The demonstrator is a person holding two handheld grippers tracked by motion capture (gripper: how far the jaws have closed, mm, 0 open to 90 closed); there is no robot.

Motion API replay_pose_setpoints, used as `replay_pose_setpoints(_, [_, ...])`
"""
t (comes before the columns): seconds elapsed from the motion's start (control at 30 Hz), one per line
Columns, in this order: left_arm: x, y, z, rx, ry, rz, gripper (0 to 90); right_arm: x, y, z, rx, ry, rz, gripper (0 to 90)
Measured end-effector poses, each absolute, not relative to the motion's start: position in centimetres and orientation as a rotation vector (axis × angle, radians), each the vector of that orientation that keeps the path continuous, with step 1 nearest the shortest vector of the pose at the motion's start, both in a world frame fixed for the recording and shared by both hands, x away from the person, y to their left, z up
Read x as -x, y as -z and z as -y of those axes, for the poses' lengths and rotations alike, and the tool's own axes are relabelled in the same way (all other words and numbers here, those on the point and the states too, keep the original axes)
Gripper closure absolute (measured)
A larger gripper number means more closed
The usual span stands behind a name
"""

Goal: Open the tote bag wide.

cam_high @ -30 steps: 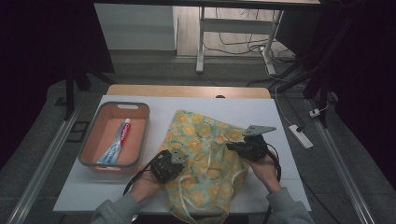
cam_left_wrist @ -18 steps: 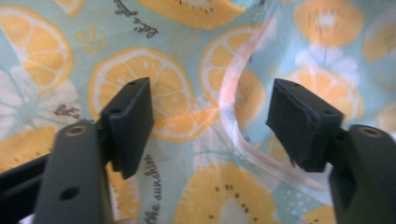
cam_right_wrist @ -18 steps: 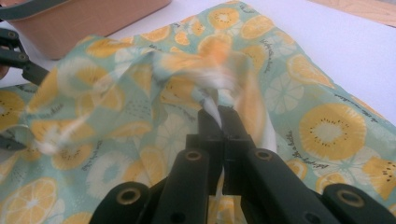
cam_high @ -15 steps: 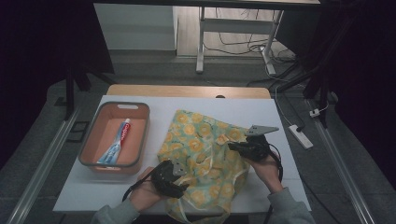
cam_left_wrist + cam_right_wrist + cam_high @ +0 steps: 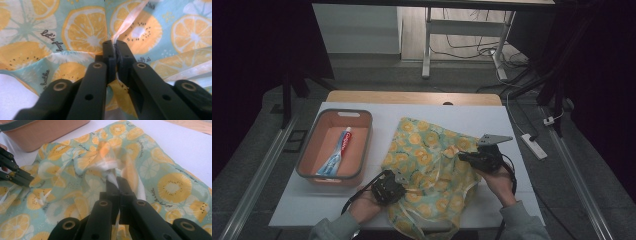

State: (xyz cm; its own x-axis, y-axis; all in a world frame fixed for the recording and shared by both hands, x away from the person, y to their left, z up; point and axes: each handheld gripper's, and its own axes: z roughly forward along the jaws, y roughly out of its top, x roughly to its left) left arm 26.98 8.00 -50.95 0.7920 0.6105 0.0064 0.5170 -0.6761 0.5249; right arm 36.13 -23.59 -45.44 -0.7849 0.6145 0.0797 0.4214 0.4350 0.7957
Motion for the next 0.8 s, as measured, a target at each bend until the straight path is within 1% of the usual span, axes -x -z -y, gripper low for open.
replay_pose_setpoints(0.07, [-26.8,49.9,-8.4,-2.411,-0.231,-0.82,87.3,-36.1,45.4,23.7,-0.906,-1.273,-2.462,89.4])
replay_pose_setpoints(0.1, [-26.7,49.0,-8.9,-2.35,-0.219,-0.816,87.3,-36.0,45.3,23.7,-0.907,-1.274,-2.46,89.4])
replay_pose_setpoints(0.17, [-26.5,47.4,-9.7,-2.263,-0.243,-0.811,87.3,-36.0,45.1,24.0,-0.908,-1.278,-2.45,89.4])
replay_pose_setpoints(0.27, [-26.5,45.7,-10.6,-2.224,-0.425,-0.842,87.3,-36.2,44.8,24.7,-0.934,-1.293,-2.427,89.4])
replay_pose_setpoints(0.37, [-27.8,44.9,-11.9,-2.201,-0.474,-0.909,87.3,-36.4,44.9,25.2,-0.958,-1.297,-2.416,89.4])
replay_pose_setpoints(0.5, [-29.6,44.9,-12.9,-2.165,-0.436,-0.973,87.4,-36.5,45.1,25.2,-0.965,-1.28,-2.421,89.4])
replay_pose_setpoints(0.6, [-30.7,44.7,-13.2,-2.143,-0.37,-0.994,87.4,-36.5,45.0,25.4,-0.975,-1.288,-2.418,89.4])
replay_pose_setpoints(0.73, [-31.2,45.2,-13.1,-2.16,-0.356,-0.998,86.6,-36.4,44.9,25.7,-0.976,-1.304,-2.429,89.4])
replay_pose_setpoints(0.8, [-31.2,45.4,-12.8,-2.18,-0.345,-0.988,83.8,-36.3,45.0,25.7,-0.975,-1.295,-2.444,89.4])
